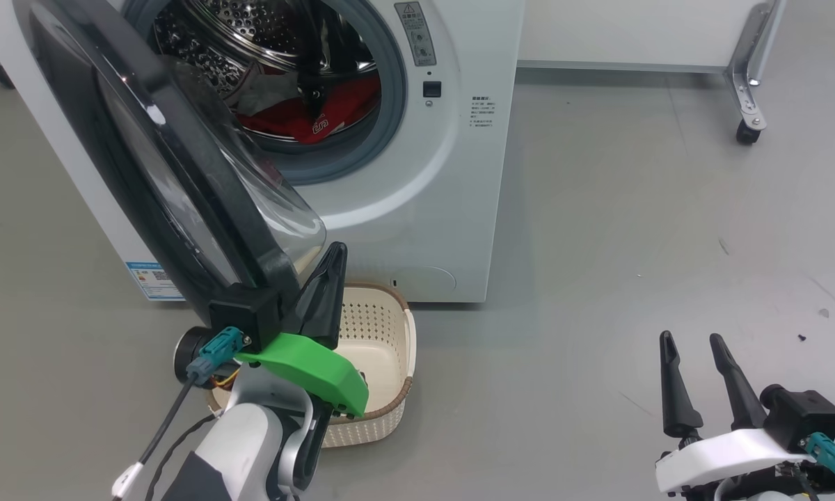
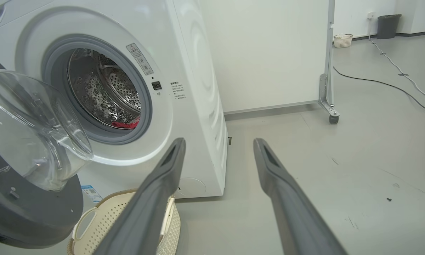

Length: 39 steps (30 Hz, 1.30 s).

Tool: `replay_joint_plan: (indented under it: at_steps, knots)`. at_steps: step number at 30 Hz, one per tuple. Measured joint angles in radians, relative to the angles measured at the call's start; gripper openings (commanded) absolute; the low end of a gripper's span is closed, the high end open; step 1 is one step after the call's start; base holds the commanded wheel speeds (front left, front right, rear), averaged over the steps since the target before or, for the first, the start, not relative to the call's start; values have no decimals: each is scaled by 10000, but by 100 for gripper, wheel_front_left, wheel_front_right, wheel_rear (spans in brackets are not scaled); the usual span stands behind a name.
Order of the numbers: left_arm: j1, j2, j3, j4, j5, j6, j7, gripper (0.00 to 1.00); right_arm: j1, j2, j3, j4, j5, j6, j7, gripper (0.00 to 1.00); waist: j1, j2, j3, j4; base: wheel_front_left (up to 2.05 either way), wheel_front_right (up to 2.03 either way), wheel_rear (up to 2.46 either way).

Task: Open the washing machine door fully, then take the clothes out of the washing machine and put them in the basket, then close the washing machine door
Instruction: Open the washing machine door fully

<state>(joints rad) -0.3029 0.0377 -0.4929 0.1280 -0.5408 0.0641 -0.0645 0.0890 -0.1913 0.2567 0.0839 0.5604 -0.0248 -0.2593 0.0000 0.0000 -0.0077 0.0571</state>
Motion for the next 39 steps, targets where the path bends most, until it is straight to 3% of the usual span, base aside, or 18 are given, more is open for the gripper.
replay_joint_plan:
  at_steps: [22,39]
  knots:
    - [206,4,351,1732,-251,318,337,0,-13,221,-125,196,-77,232,0,100,0,0,224,-674,0,0,0]
    - [89,-48,424,2295,-422,364,-54,0,-11,268,-435,199,-136,238,0,100,0,0,272,-296,0,0,0]
